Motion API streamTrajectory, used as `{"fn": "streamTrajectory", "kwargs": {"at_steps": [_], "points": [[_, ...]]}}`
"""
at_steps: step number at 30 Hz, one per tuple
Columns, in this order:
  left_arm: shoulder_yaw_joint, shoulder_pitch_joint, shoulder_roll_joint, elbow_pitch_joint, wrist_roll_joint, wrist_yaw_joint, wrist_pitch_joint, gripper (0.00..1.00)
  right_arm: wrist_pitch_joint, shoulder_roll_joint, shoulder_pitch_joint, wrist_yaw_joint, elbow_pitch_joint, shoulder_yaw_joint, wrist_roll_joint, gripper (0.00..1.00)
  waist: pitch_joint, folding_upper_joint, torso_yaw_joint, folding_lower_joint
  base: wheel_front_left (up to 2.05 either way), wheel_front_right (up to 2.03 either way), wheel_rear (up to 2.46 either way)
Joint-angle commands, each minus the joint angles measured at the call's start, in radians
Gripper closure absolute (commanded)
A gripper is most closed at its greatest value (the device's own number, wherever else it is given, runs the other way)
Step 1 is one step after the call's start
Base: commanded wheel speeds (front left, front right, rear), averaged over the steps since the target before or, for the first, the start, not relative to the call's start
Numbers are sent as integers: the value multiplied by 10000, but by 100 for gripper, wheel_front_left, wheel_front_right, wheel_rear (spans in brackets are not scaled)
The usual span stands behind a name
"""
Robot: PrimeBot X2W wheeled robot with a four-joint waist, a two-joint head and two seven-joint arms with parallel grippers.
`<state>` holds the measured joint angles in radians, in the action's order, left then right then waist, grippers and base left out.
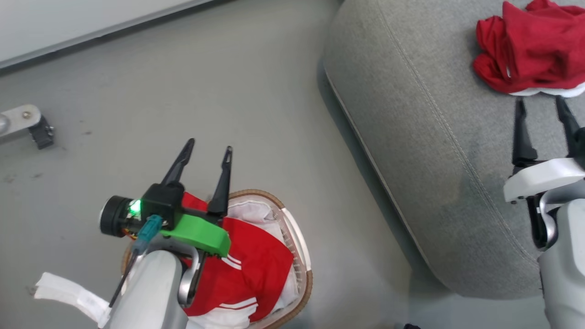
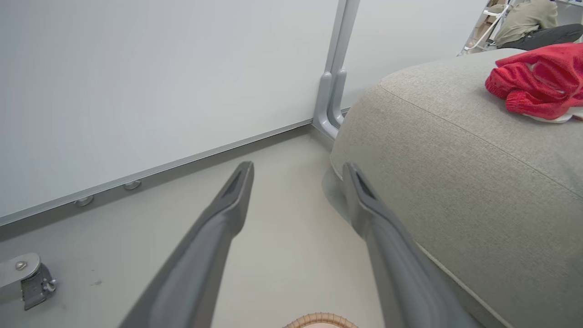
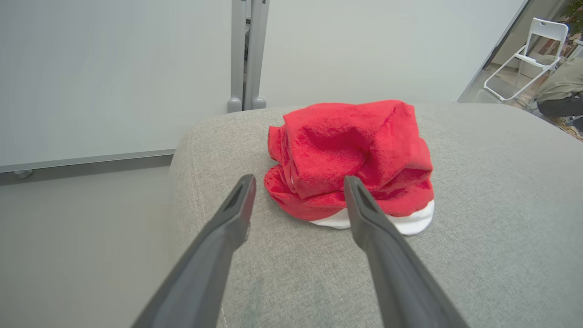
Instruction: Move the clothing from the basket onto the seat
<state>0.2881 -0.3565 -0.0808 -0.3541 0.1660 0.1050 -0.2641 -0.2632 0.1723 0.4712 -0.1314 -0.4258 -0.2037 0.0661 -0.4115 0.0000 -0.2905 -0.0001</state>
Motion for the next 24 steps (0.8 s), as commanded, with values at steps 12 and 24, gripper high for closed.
{"fn": "streamTrajectory", "kwargs": {"at_steps": [12,24], "points": [[-1964,895,232,-75,-247,-246,-6,0,-23,-444,-476,14,823,1625,673,0,1509,0,1857,1,0,0,0],[-3004,2041,296,-129,-83,-156,-6,0,-23,-703,-1890,14,930,2127,846,0,2628,0,2532,1,0,0,0]]}}
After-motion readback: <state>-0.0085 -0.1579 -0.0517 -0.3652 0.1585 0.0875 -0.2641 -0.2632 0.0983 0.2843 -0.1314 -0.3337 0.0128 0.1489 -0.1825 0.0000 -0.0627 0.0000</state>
